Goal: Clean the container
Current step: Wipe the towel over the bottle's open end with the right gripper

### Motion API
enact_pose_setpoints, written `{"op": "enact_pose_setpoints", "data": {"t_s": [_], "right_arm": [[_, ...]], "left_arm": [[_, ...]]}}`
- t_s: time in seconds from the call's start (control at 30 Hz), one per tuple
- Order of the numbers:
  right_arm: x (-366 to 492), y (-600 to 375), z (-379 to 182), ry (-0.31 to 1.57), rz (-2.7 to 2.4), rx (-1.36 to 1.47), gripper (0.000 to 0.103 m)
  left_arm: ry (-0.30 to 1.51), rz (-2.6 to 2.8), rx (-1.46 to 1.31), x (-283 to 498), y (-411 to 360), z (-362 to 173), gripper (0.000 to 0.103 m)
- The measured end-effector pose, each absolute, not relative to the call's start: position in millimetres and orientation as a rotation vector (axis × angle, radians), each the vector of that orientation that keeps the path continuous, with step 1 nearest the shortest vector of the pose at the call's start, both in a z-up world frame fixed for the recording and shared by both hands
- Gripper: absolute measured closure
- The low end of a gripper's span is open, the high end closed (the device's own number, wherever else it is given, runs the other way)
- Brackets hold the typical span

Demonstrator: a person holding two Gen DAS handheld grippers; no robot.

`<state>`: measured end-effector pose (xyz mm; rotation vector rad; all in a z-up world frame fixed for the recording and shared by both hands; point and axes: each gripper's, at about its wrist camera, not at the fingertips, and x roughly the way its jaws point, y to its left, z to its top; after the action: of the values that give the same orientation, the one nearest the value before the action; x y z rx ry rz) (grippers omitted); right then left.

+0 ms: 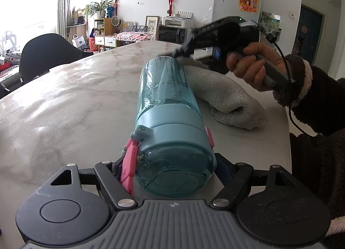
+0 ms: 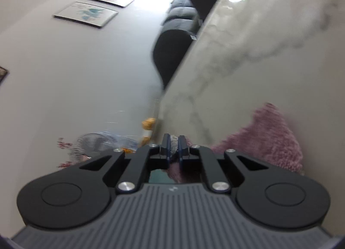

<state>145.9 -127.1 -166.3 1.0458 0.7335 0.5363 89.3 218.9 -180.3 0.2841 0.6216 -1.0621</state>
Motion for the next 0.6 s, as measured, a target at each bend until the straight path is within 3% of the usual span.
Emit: {"op": "enact_pose_setpoints", "data": {"t_s": [0.6], "right_arm": [[137.1, -128.6, -168.2, 0.717, 0.531, 1.100, 0.095]], "left_arm": [[0.620, -1.060, 0.290, 88.8, 217.6, -180.7, 0.024]]}}
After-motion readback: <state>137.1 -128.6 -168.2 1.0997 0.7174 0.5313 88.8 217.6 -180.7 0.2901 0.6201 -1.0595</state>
